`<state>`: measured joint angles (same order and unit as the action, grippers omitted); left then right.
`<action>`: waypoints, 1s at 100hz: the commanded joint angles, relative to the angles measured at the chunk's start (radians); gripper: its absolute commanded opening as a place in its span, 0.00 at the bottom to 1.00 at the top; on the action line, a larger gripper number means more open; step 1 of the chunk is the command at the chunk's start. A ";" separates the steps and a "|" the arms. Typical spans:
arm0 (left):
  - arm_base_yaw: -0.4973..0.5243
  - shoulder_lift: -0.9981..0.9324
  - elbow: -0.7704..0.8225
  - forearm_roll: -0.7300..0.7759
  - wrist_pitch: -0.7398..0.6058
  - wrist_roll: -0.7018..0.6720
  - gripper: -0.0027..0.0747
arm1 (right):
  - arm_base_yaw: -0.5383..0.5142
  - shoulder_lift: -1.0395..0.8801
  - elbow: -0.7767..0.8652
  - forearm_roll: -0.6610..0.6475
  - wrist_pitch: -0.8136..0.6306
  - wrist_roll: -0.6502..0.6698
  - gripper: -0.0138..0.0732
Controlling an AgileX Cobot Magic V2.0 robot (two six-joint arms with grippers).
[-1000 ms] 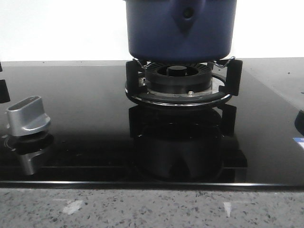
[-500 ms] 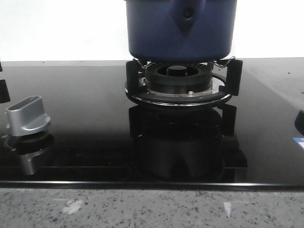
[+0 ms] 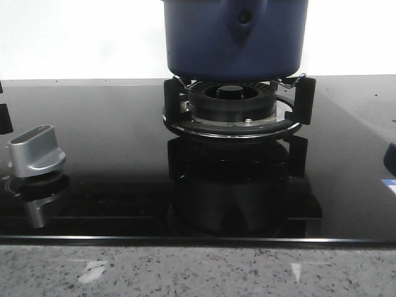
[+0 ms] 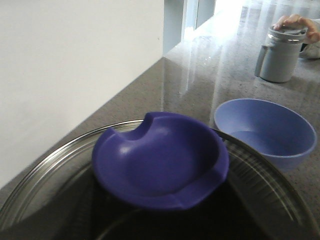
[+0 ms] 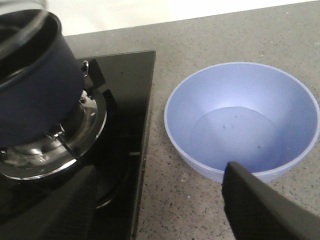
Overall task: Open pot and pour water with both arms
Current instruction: 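Lower the right gripper onto the light blue bowl rim and grasp it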
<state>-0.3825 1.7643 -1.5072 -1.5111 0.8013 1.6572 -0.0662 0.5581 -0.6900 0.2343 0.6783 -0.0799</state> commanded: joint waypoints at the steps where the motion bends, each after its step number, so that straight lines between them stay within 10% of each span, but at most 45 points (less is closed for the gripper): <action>1: 0.037 -0.090 -0.048 -0.087 0.023 -0.013 0.36 | -0.015 0.043 -0.052 -0.022 -0.047 -0.003 0.71; 84: 0.372 -0.184 -0.048 -0.110 0.170 -0.047 0.36 | -0.311 0.783 -0.502 -0.155 0.257 0.042 0.70; 100: 0.376 -0.184 -0.048 -0.110 0.172 -0.047 0.36 | -0.312 0.819 -0.504 -0.155 0.269 0.042 0.49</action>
<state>-0.0106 1.6373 -1.5126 -1.5154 0.9538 1.6203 -0.3710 1.3923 -1.1567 0.0874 0.9671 -0.0407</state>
